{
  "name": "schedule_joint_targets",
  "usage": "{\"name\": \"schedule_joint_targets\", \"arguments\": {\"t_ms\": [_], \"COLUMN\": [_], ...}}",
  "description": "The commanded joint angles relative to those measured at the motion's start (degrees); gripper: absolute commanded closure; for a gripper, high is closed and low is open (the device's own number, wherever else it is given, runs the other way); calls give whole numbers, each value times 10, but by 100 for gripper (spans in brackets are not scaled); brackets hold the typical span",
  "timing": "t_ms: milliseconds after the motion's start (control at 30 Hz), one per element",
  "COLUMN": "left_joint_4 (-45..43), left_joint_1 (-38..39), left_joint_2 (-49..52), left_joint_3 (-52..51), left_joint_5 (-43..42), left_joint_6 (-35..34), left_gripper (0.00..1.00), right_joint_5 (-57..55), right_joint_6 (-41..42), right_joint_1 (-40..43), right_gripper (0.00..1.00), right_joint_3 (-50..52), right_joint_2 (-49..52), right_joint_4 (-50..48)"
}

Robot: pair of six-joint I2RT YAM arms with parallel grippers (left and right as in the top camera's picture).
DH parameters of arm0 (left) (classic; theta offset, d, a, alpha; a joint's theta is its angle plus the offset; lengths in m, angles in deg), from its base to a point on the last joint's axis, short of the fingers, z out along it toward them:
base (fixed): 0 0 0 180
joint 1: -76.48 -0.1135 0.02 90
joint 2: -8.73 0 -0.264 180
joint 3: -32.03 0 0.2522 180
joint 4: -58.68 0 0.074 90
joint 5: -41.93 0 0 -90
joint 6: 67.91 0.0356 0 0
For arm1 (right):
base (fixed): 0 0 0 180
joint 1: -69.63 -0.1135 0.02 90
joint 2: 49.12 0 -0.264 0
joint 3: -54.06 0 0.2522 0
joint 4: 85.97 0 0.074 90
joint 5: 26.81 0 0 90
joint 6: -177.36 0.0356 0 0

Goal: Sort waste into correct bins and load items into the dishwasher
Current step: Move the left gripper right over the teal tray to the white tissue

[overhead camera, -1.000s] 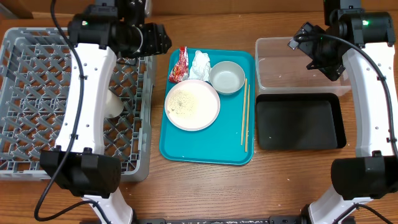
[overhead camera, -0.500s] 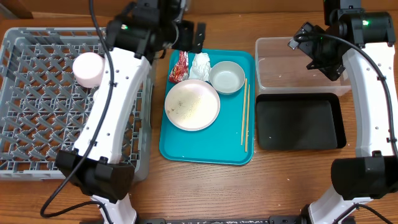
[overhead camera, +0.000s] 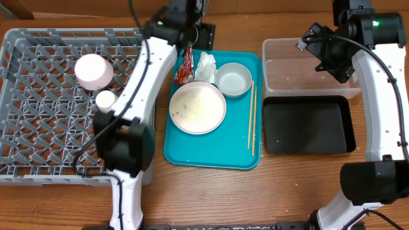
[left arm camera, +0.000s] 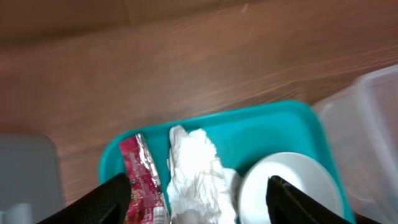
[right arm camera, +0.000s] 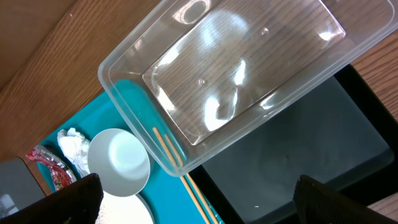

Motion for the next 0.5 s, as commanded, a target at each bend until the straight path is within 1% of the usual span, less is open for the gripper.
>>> {"name": "schedule_joint_targets", "arguments": {"t_ms": [0,200,467], "left_joint_4": [-8,-8,-11], "left_joint_1": [-5,-5,5], "left_joint_2": [36,77,91], "left_joint_3": [5,5,5], "left_joint_5": [17,16,4], "left_joint_6": [-39,-43,-50], "left_gripper": [29,29,43], "right_joint_5": [-6,-6,-6], "right_joint_6": [-2,-2,-2], "right_joint_1": [1,1,1], "right_gripper": [0,0,0], "right_joint_3": [-10,-10,-10], "right_joint_2": [-3,-3,-3], "right_joint_4": [-2,-2,-2]}}
